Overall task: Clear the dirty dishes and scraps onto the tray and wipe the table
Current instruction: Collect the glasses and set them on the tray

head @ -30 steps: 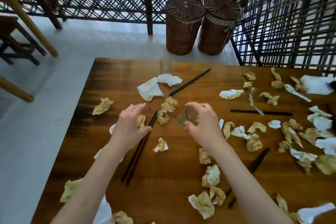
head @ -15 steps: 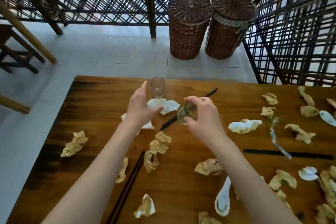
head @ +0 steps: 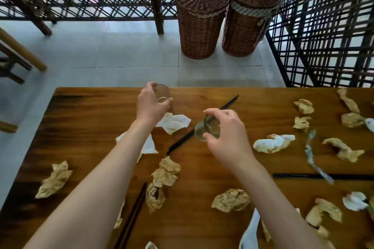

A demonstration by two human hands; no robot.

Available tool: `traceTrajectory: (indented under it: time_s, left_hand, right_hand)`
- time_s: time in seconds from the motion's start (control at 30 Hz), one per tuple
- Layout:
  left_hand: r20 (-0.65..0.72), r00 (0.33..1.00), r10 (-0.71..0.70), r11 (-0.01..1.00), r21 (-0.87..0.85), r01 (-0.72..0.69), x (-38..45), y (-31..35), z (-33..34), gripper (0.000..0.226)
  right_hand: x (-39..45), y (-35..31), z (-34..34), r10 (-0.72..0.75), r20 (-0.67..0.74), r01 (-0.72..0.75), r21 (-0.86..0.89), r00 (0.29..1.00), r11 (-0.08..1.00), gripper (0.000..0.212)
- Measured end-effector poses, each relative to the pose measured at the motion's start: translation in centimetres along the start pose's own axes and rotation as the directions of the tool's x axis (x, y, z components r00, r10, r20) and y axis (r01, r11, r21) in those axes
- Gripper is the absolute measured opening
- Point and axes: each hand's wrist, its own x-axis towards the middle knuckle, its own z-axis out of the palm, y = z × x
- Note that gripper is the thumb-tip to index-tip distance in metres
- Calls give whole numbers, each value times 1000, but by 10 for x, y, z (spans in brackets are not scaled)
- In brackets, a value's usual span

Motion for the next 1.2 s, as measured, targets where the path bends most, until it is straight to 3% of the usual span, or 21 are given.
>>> traceTrajectory:
  time_s: [0.17,0.33,0.47,0.83,1.2]
  left_hand:
    - [-68,996,58,996,-57,-62,-31,13,-34,65]
    - [-10,993,119,993,-10,-119,-107,12,-71,63]
    - [49,995,85,996,-9,-84,-175,6,-92,65]
    - [53,995,88,996,-2,-88,-342,-32,-167,62]
    - [100,980,169,983,58,-176,-467,-21,-200,65]
  right_hand:
    - [-22,3,-3,17,-18,-17,-1,1000,1000,52]
    - [-66,-5,-9,13,21,-14,19,1000,1000,52]
    - [-116,-11,-14,9,24,-9,5,1000,1000,51]
    - [-290,-17,-18,23,-2,-23,-72,1000,997,49]
    - [-415,-23,-28,-40,32,42,-68,999,997,47]
